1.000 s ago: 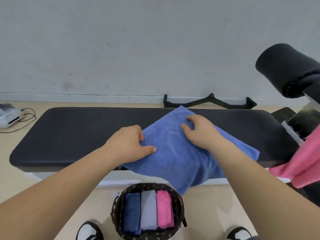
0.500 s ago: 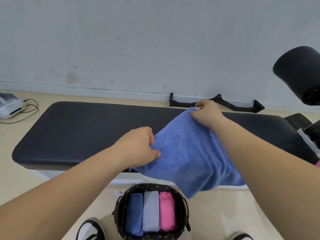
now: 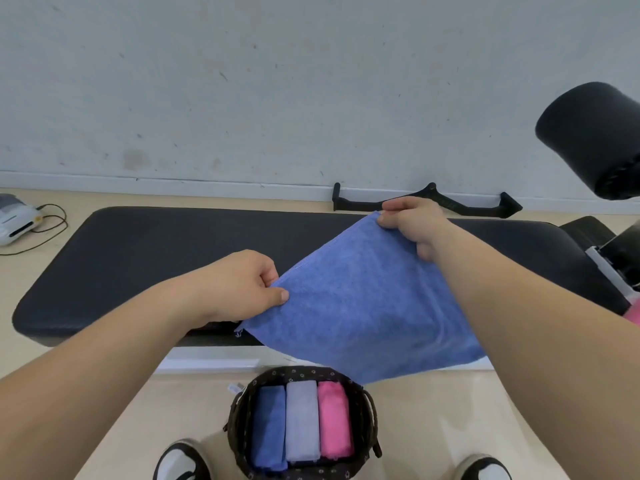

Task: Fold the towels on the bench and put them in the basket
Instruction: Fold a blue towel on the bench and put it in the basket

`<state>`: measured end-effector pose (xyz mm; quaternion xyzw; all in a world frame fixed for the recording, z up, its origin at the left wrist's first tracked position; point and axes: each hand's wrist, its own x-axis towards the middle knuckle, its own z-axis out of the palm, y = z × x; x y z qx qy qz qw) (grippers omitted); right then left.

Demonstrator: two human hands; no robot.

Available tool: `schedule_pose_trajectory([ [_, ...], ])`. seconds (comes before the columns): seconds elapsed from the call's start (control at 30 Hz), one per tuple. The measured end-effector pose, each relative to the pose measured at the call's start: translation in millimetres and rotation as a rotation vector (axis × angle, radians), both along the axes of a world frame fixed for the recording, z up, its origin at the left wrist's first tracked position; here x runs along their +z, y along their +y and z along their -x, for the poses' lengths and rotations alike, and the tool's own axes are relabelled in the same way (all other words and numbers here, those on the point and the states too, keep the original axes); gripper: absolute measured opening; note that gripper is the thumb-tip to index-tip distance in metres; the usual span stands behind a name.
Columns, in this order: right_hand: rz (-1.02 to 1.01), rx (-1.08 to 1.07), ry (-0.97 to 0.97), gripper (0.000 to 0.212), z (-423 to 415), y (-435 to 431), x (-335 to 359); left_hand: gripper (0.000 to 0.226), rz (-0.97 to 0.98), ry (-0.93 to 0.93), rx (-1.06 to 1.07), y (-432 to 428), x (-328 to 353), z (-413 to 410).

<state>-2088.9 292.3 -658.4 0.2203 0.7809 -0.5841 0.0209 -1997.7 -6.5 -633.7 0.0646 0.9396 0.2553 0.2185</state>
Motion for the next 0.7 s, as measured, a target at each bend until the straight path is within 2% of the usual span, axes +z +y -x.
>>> schedule_pose_trajectory([
  [0.1, -0.068, -0.062, -0.007, 0.023, 5.7, -5.2, -3.4, 0.019, 0.031, -0.005, -0.019, -1.0, 0.1, 0.8],
  [0.3, -0.008, -0.22, 0.015, 0.026, 17.4, -11.8, -9.2, 0.019, 0.055, -0.002, -0.016, -4.1, 0.5, 4.0],
  [0.43, -0.091, -0.178, 0.03, 0.026, 11.4, -13.3, -17.2, 0.025, 0.178, 0.071, -0.016, -3.5, -0.8, 2.9],
  [0.57, -0.149, -0.031, -0.007, 0.034, 9.7, -7.2, -12.6, 0.048, 0.212, 0.116, 0.041, -9.6, -1.0, -2.1],
  [0.7, -0.463, 0.12, -0.073, 0.02, 9.1, -9.6, -5.4, 0.044, 0.167, 0.05, 0.016, -5.2, -0.9, -10.4],
])
